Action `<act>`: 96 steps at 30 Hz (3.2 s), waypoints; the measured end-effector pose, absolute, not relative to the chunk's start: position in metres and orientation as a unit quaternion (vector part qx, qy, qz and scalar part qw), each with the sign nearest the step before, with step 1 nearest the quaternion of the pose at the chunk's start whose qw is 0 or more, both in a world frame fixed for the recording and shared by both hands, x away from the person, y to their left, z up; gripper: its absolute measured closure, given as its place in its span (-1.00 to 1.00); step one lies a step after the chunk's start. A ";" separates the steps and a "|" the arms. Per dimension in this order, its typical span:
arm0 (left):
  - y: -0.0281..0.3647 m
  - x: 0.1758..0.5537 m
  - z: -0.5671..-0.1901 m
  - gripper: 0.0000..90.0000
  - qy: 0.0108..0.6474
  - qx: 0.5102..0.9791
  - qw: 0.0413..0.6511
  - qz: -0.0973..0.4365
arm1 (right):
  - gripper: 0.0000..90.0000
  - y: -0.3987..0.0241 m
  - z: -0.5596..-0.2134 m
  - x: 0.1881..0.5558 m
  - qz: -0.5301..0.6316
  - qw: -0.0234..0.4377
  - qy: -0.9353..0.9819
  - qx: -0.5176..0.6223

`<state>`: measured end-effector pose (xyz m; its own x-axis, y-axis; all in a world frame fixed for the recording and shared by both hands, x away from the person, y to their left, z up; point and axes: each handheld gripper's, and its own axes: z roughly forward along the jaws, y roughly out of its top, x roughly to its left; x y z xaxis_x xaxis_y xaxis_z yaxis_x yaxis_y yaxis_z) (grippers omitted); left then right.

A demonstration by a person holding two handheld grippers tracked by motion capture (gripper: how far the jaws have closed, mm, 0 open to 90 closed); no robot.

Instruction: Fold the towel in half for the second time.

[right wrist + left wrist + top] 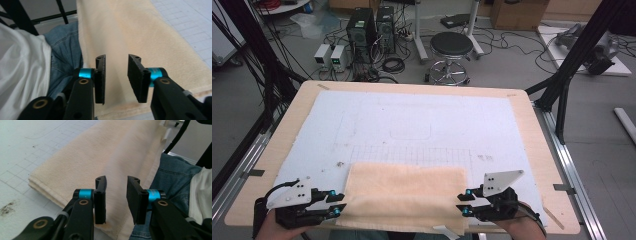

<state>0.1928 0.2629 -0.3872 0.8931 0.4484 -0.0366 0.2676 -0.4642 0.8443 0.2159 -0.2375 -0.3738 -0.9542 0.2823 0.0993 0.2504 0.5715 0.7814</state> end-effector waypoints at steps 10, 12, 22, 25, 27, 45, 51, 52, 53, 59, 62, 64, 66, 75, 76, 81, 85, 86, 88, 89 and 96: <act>0.252 0.241 -0.394 0.27 0.247 0.839 0.469 0.123 | 0.13 -0.227 -0.382 0.260 0.418 0.072 0.883 0.202; 0.249 0.254 -0.397 0.22 0.257 0.838 0.464 0.129 | 0.09 -0.227 -0.385 0.273 0.413 0.078 0.881 0.218; 0.237 0.300 -0.409 -0.05 0.284 0.838 0.443 0.145 | -0.07 -0.223 -0.402 0.313 0.384 0.086 0.884 0.250; 0.237 0.306 -0.414 -0.10 0.292 0.842 0.432 0.138 | -0.10 -0.223 -0.409 0.317 0.377 0.083 0.886 0.256; 0.236 0.309 -0.418 -0.11 0.295 0.844 0.430 0.127 | -0.12 -0.224 -0.413 0.319 0.377 0.077 0.885 0.260; 0.236 0.312 -0.431 0.32 0.290 0.868 0.397 0.064 | 0.24 -0.227 -0.438 0.318 0.392 -0.013 0.879 0.272; 0.235 0.308 -0.429 0.60 0.287 0.870 0.395 0.068 | 0.58 -0.226 -0.436 0.315 0.393 -0.020 0.882 0.261; 0.234 0.307 -0.428 0.63 0.286 0.872 0.391 0.071 | 0.61 -0.226 -0.435 0.314 0.392 -0.014 0.884 0.255; 0.234 0.306 -0.427 0.66 0.289 0.870 0.392 0.076 | 0.64 -0.225 -0.434 0.312 0.391 -0.008 0.885 0.250; 0.236 0.302 -0.419 0.74 0.310 0.852 0.411 0.095 | 0.70 -0.225 -0.423 0.308 0.391 0.022 0.888 0.240; 0.234 0.301 -0.413 0.76 0.316 0.844 0.418 0.118 | 0.71 -0.223 -0.416 0.310 0.387 0.035 0.891 0.235; 0.234 0.304 -0.409 0.77 0.325 0.835 0.424 0.131 | 0.71 -0.222 -0.409 0.313 0.387 0.046 0.891 0.234; 0.233 0.309 -0.405 0.77 0.334 0.825 0.432 0.144 | 0.71 -0.222 -0.402 0.318 0.390 0.056 0.889 0.233; 0.219 0.362 -0.383 0.77 0.367 0.806 0.426 0.185 | 0.71 -0.221 -0.371 0.375 0.378 0.106 0.882 0.260; 0.218 0.368 -0.381 0.77 0.371 0.804 0.425 0.187 | 0.71 -0.221 -0.369 0.382 0.377 0.108 0.881 0.266; 0.216 0.399 -0.364 0.77 0.387 0.791 0.428 0.205 | 0.71 -0.217 -0.354 0.413 0.375 0.126 0.873 0.286; 0.214 0.419 -0.360 0.56 0.401 0.785 0.412 0.231 | 0.45 -0.217 -0.351 0.434 0.381 0.137 0.863 0.301; 0.214 0.422 -0.363 0.37 0.413 0.782 0.402 0.236 | 0.29 -0.217 -0.354 0.437 0.376 0.145 0.859 0.315; 0.216 0.423 -0.368 0.21 0.420 0.786 0.396 0.223 | 0.15 -0.218 -0.360 0.441 0.370 0.142 0.854 0.336; 0.218 0.422 -0.371 0.20 0.416 0.791 0.394 0.216 | 0.11 -0.218 -0.363 0.440 0.369 0.140 0.854 0.339; 0.224 0.396 -0.388 0.16 0.399 0.794 0.419 0.185 | 0.10 -0.217 -0.376 0.421 0.379 0.126 0.860 0.319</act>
<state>0.3958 0.2239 -0.3876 0.6131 0.7889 -0.0410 0.4790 -0.3300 0.8134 0.4209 -0.2174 -0.3762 -0.7654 0.6431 0.0253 0.4524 0.5096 0.7318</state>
